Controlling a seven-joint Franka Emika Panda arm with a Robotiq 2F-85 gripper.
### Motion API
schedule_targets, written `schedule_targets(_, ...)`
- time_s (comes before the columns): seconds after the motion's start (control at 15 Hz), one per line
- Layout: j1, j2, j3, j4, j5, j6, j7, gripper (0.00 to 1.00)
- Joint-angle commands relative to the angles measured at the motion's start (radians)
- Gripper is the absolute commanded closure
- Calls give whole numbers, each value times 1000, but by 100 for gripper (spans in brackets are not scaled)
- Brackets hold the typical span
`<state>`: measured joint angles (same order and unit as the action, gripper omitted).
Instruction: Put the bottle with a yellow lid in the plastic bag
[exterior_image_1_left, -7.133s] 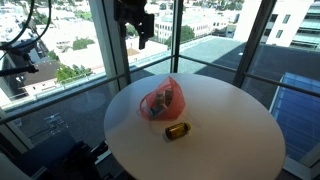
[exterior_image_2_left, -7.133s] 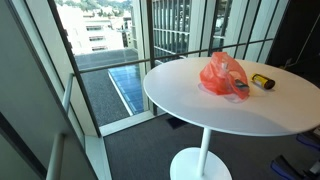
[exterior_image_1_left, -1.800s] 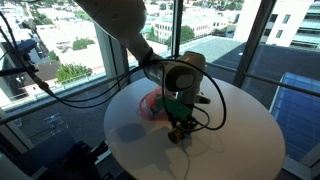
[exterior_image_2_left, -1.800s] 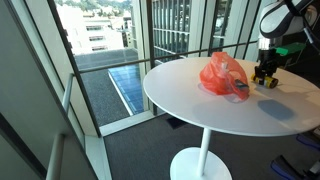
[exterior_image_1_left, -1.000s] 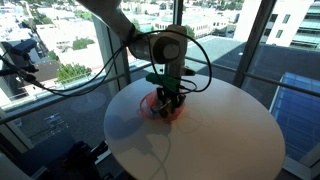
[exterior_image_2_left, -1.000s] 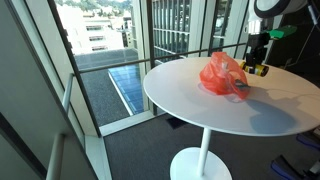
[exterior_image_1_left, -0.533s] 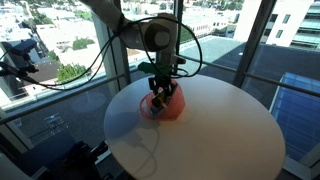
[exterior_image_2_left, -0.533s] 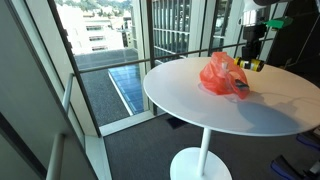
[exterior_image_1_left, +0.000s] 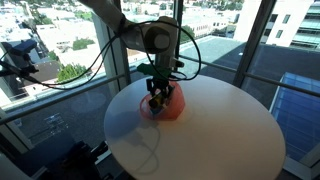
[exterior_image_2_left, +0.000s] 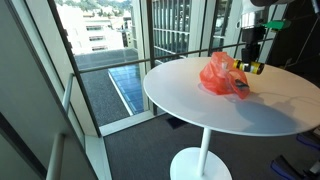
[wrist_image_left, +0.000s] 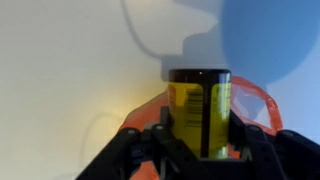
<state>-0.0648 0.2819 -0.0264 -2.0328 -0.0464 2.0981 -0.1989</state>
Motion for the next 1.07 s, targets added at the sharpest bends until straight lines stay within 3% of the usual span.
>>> schedule_targets(0.0,-19,57,5,64,66,-40,-12,71)
schedule_targets(1.0,-24,271,-2,327,120,-81,126,71)
